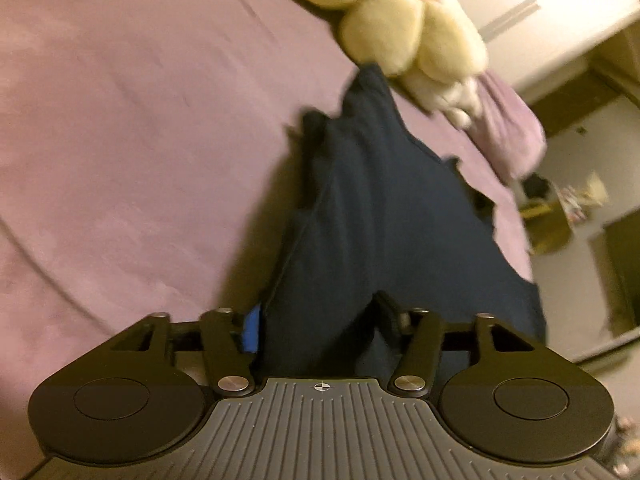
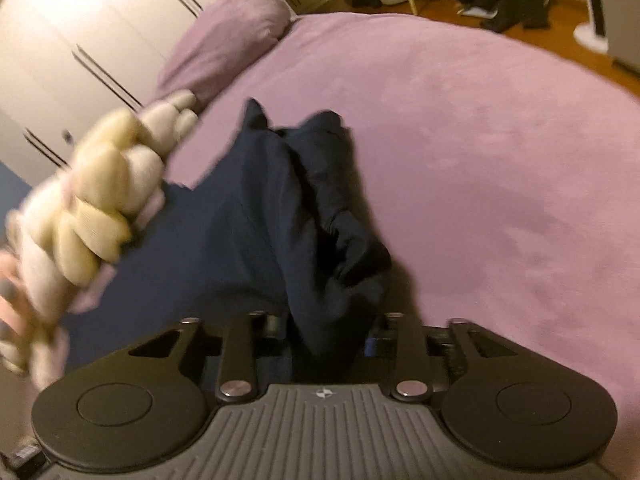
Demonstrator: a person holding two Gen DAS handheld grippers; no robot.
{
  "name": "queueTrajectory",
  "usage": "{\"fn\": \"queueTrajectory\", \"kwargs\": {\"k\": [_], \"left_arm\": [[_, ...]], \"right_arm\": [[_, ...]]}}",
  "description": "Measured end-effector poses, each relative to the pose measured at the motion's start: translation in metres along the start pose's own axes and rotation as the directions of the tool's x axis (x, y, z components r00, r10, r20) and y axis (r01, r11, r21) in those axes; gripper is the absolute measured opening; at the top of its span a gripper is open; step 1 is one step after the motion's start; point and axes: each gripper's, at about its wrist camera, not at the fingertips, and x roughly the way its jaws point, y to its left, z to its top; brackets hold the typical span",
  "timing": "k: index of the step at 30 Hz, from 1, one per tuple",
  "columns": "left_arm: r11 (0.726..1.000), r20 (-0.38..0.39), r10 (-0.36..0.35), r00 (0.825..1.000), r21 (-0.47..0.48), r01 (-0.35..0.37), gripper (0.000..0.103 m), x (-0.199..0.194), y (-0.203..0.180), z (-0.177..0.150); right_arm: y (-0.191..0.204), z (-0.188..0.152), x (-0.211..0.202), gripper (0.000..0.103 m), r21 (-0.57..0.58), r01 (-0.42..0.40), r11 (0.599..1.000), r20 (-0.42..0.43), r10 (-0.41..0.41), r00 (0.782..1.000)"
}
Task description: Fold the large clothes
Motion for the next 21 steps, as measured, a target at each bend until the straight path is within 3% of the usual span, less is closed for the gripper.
{"fn": "queueTrajectory", "kwargs": {"k": [1,3,5,8,13,17,21], "left_arm": [[1.0,0.029,0.025,0.999,0.018,-0.025,0.068,-0.006,-0.003,0.002],[0.991,0.113,0.092,0.989,0.083,-0.101,0.082,-0.023,-0.013,0.008],[0.977,0.172,0.13,0.976,0.145,-0.156,0.083,-0.025,-0.029,0.013],[0.954,0.22,0.135,0.966,0.234,-0.186,0.085,-0.012,-0.066,0.019],[0.899,0.286,0.086,0.954,0.391,-0.198,0.095,0.032,-0.137,0.014],[0.894,0.263,0.082,0.961,0.407,-0.188,0.096,0.074,-0.163,0.014],[0.89,0.248,0.098,0.964,0.411,-0.196,0.096,0.11,-0.171,0.015]], "right_arm": [[0.002,0.002,-0.002,0.053,-0.025,0.041,0.999,0.006,-0.041,0.999],[0.011,0.008,-0.012,0.059,-0.075,0.122,0.99,0.039,-0.12,0.992],[0.028,0.011,-0.028,0.07,-0.164,0.223,0.961,0.128,-0.203,0.971],[0.058,0.013,-0.034,0.073,-0.295,0.296,0.909,0.207,-0.241,0.948],[0.121,0.014,0.012,0.073,-0.455,0.251,0.854,0.162,-0.198,0.967],[0.172,0.008,0.046,0.073,-0.547,0.229,0.805,0.193,-0.145,0.97],[0.197,0.007,0.077,0.073,-0.583,0.213,0.784,0.21,-0.108,0.972]]}}
